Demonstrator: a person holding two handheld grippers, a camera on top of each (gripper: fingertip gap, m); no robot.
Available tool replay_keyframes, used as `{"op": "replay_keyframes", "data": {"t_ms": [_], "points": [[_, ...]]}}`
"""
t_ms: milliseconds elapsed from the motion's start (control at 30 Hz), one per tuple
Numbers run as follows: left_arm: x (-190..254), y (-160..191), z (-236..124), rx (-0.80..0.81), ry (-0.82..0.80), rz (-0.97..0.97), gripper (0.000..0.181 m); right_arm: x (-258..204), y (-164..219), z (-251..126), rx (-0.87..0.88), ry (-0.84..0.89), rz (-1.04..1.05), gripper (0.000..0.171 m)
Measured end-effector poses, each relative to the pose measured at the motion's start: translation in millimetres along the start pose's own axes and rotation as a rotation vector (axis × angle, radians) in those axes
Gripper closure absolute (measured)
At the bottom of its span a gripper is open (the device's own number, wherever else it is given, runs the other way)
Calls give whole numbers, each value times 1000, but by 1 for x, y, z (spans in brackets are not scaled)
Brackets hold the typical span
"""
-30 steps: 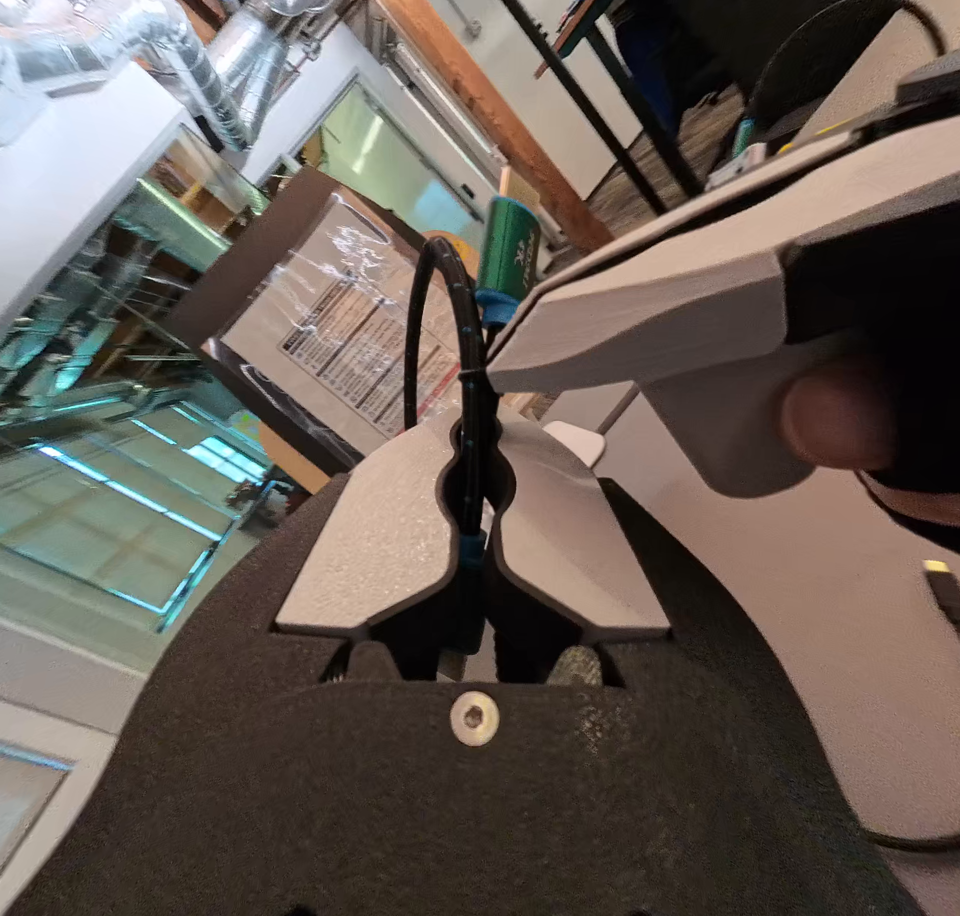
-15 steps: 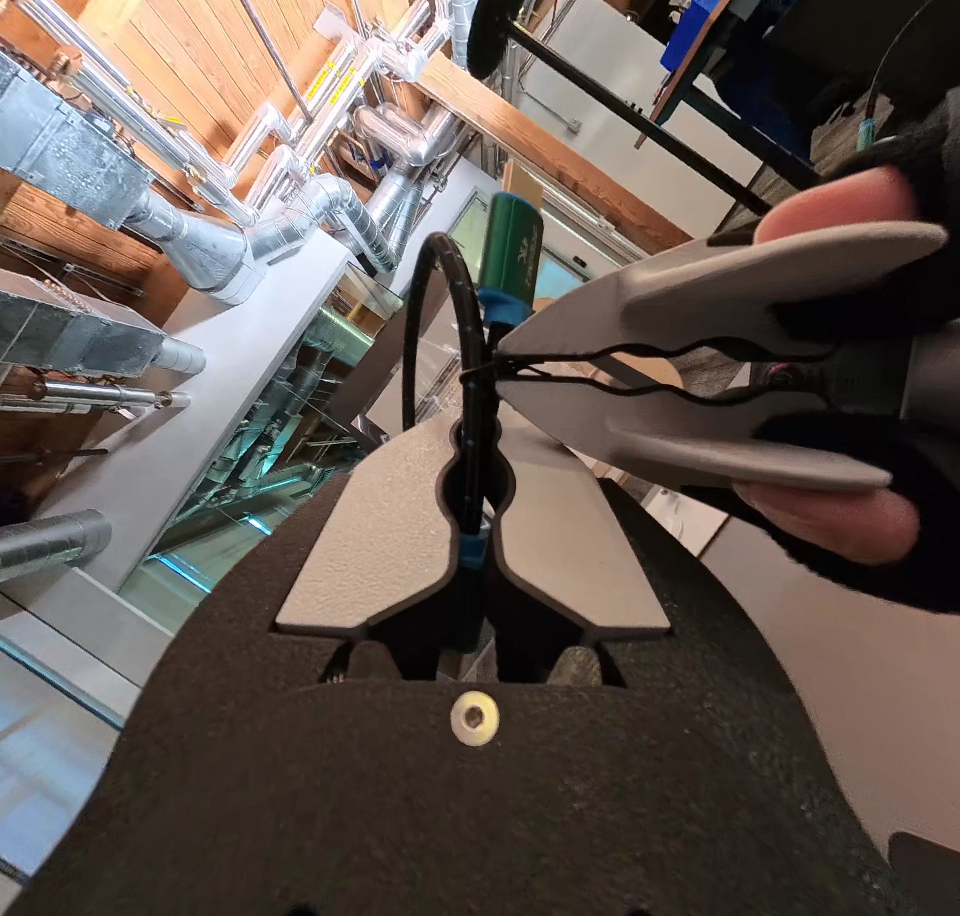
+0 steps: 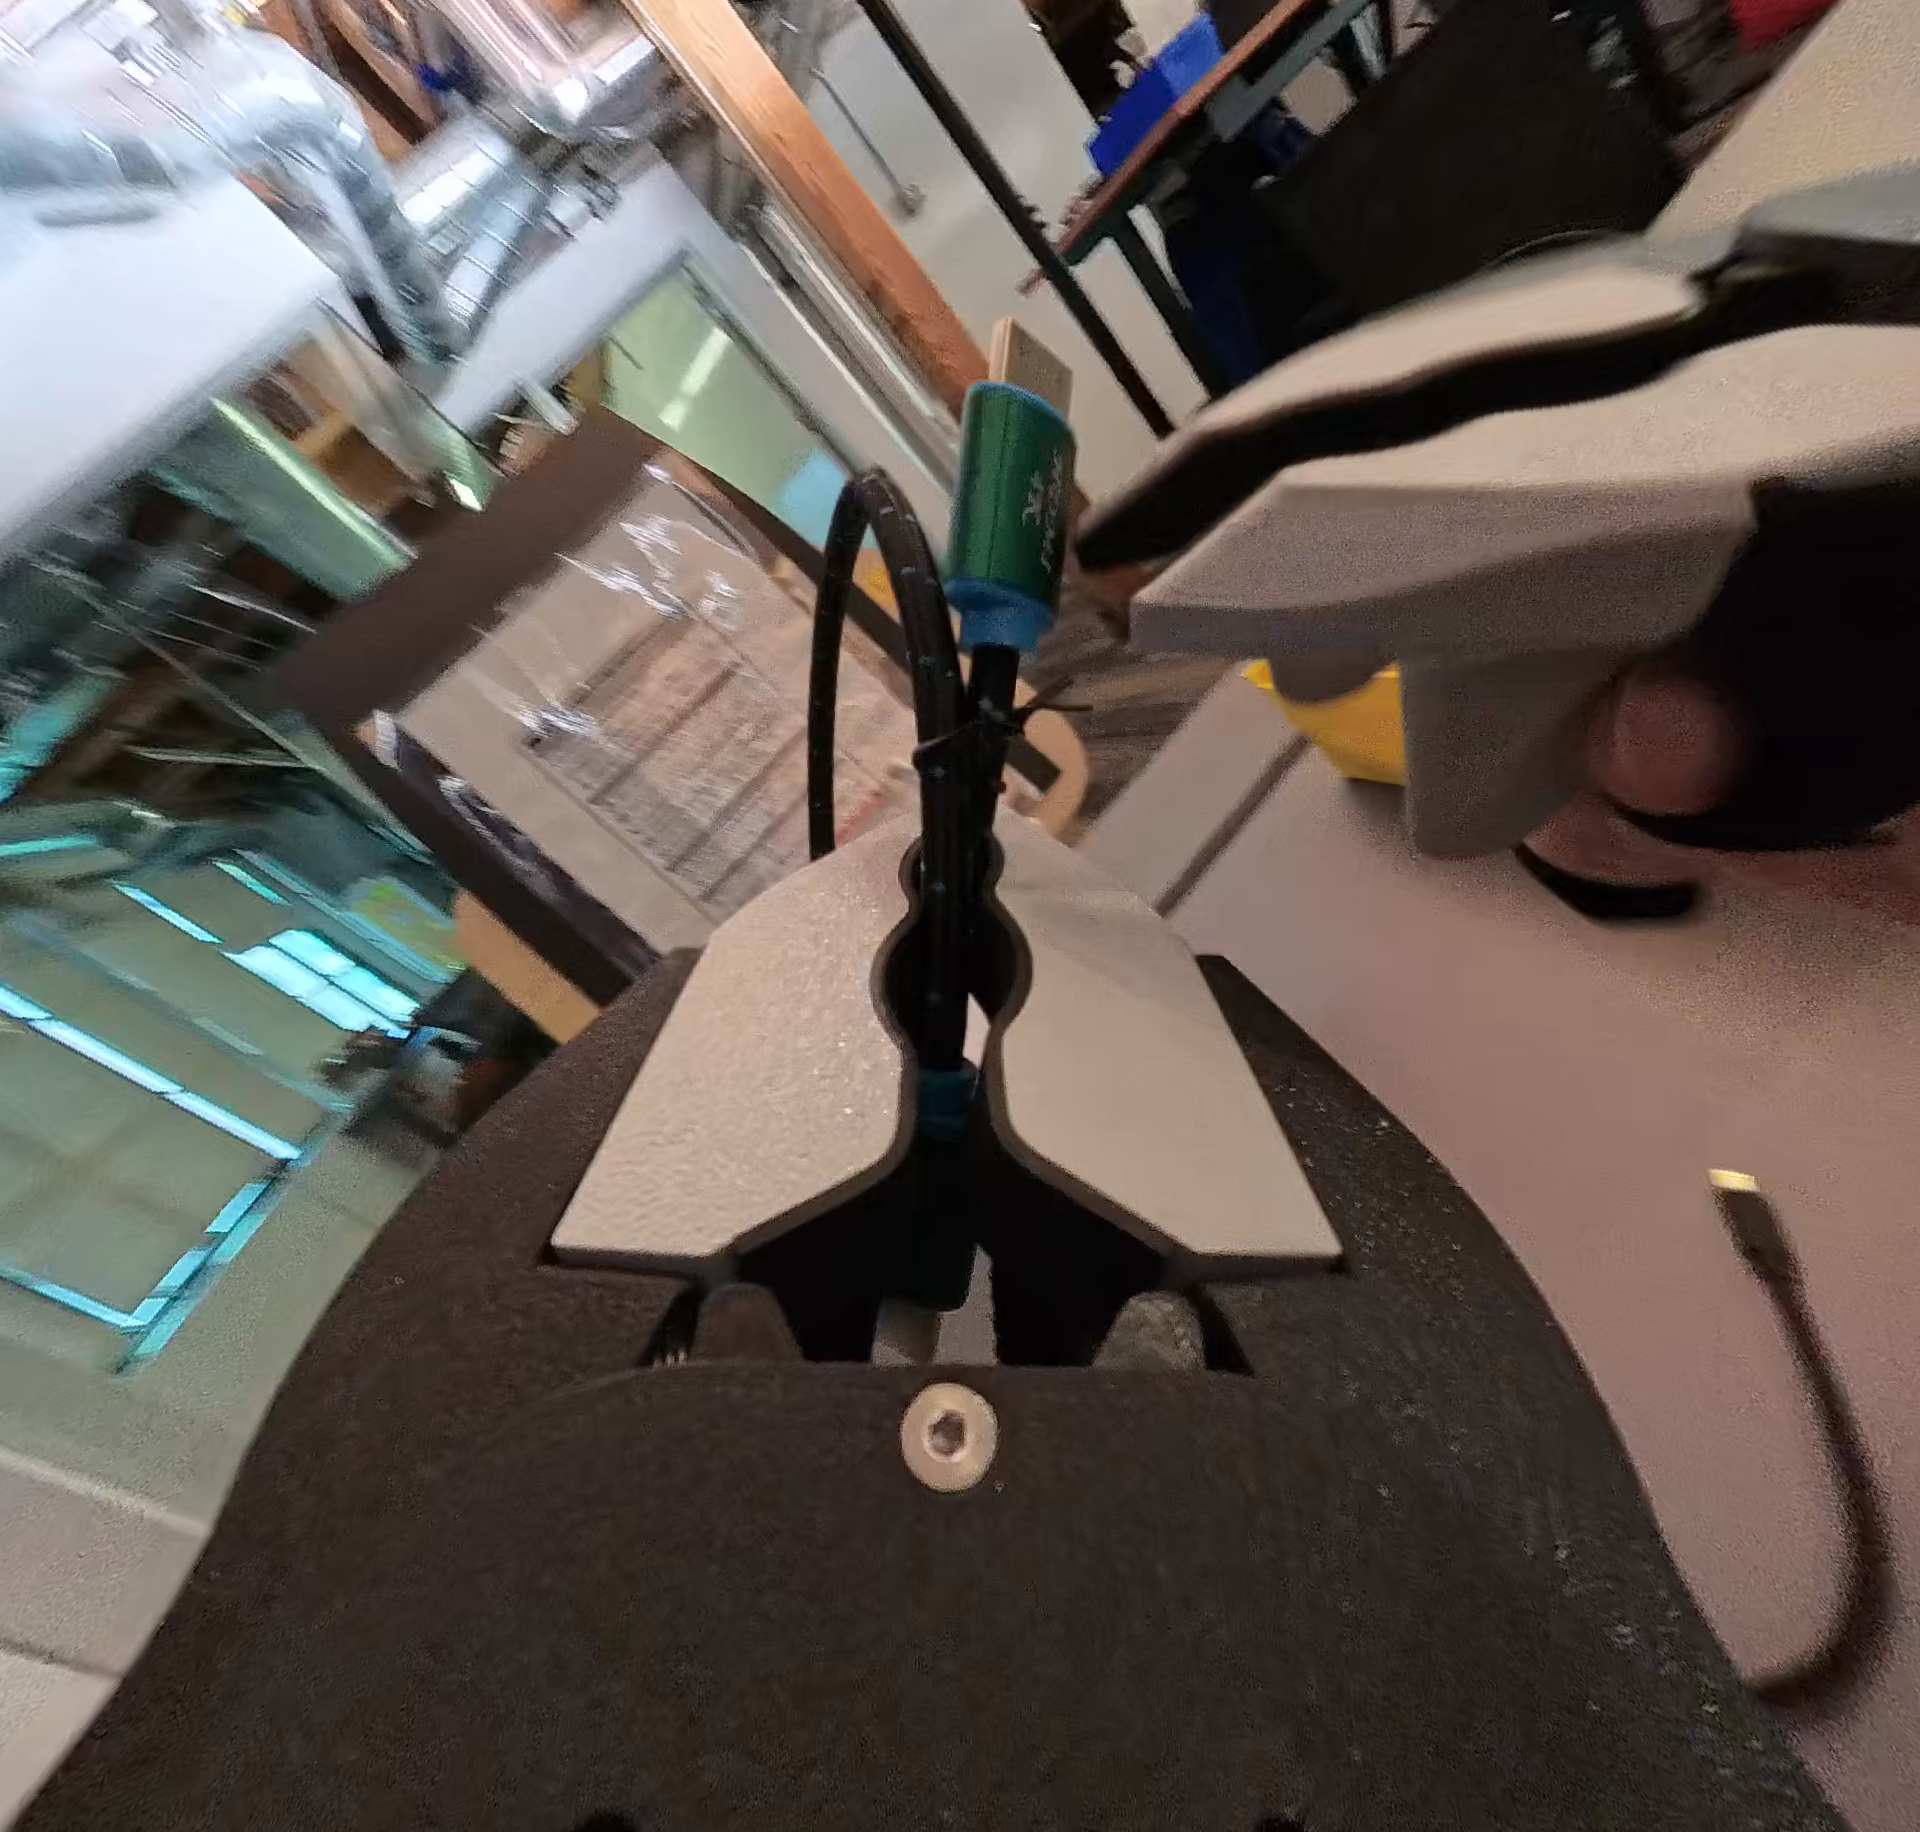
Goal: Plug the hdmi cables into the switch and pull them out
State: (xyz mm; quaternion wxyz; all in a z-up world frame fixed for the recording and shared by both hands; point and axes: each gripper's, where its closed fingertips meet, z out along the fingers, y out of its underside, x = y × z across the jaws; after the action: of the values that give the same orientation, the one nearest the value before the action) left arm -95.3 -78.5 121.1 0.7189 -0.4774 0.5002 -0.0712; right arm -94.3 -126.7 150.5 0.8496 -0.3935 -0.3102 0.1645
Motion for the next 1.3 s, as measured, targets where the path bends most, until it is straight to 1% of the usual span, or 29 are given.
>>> {"op": "replay_keyframes", "data": {"t_ms": [67, 100, 167, 200, 233, 333, 433, 533, 567, 633, 733, 867, 933, 1067, 1200, 1267, 1300], "points": [[7, 2, 1, -25, 66, -64, 178, -10, -1, 0, -57, 22, -327, 154], [11, 4, 1, -40, 92, -88, 178, -16, 1, 1, -84, 16, -457, 154], [16, 6, 1, -62, 133, -126, 178, -19, 9, 3, -144, 46, -645, 154], [18, 7, 1, -69, 147, -139, 176, -17, 13, 4, -178, 76, -700, 156], [19, 7, 1, -77, 159, -147, 178, -14, 16, 6, -206, 111, -728, 159], [22, 11, 2, -101, 171, -139, 178, -11, 22, 8, -262, 144, -764, 160], [25, 14, 4, -117, 177, -126, 178, -14, 26, 8, -289, 115, -783, 166], [23, 16, 5, -128, 164, -106, 178, -14, 30, 9, -314, 89, -732, 167], [23, 17, 5, -131, 159, -101, 178, -13, 31, 9, -327, 81, -675, 168], [20, 16, 6, -121, 142, -88, 178, -13, 31, 11, -334, 47, -445, 168], [13, 10, 5, -72, 103, -52, 177, -16, 26, 14, -292, -36, 15, 168], [2, -2, 0, 16, 19, 40, 179, -22, 16, 17, -210, -192, 615, 170], [-3, -7, -2, 50, -32, 96, 179, -24, 13, 18, -178, -271, 879, 169], [-6, -14, -6, 91, -82, 149, 179, -27, 6, 17, -101, -415, 1291, 170], [-7, -17, -8, 111, -117, 209, 178, -31, 3, 15, -36, -598, 1763, 169], [-9, -17, -8, 109, -151, 262, 178, -31, 4, 15, 4, -646, 1918, 166], [-11, -17, -9, 109, -170, 292, 178, -32, 4, 15, 18, -671, 1972, 169]]}}
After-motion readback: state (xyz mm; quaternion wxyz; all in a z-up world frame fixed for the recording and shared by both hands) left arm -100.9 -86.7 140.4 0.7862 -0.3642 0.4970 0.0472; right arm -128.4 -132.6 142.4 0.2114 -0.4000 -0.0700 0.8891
